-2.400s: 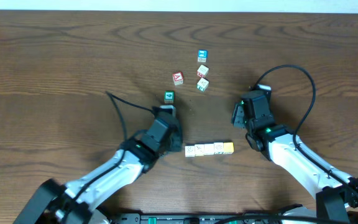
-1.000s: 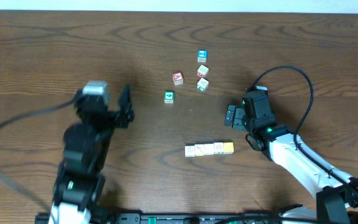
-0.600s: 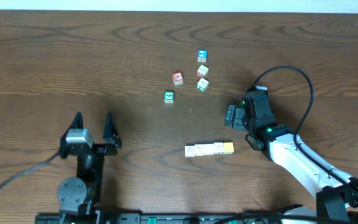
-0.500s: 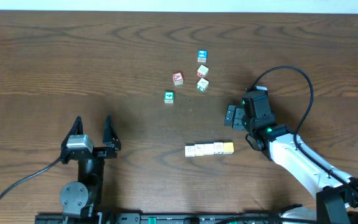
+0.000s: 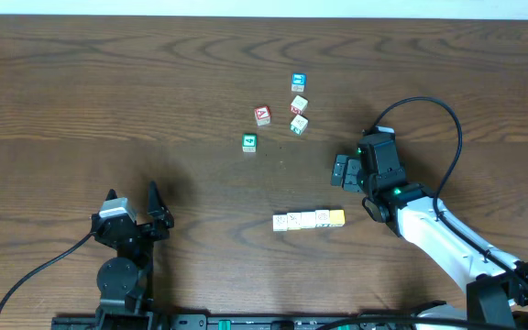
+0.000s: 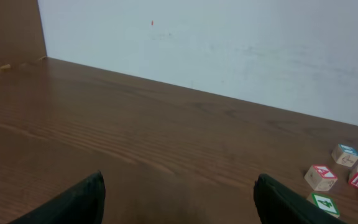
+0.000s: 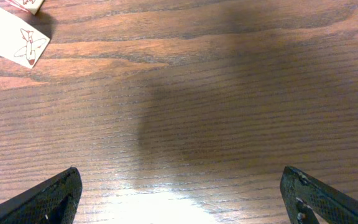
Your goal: Lift 5 blocks
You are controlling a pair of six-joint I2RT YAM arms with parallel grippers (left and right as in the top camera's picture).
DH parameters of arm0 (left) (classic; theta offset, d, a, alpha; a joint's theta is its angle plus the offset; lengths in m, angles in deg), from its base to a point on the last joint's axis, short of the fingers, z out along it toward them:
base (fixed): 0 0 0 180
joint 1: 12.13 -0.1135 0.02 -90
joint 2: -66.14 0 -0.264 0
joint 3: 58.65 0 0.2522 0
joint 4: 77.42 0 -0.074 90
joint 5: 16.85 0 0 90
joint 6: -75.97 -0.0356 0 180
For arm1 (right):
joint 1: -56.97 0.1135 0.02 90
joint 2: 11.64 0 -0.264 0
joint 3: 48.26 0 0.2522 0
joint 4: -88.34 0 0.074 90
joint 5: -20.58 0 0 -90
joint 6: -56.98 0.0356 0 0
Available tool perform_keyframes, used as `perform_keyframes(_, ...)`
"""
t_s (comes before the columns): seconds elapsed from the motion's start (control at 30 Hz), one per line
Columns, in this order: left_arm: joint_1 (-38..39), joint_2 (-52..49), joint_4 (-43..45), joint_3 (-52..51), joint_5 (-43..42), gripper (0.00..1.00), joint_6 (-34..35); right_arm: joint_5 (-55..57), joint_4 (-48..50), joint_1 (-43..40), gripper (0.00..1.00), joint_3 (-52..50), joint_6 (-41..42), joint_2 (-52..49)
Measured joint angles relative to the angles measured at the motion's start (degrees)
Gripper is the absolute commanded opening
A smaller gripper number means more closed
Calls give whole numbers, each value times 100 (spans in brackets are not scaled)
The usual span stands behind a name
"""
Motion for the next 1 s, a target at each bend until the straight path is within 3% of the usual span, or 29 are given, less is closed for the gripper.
perform_keyframes(0.8,-11,-2,2,2,0,77,17,-2,-118,0,99,-2,0,48)
perform_keyframes(1.0,-11,-2,0,2,2,77,17,63,-372,28,99,-177,-31,1187)
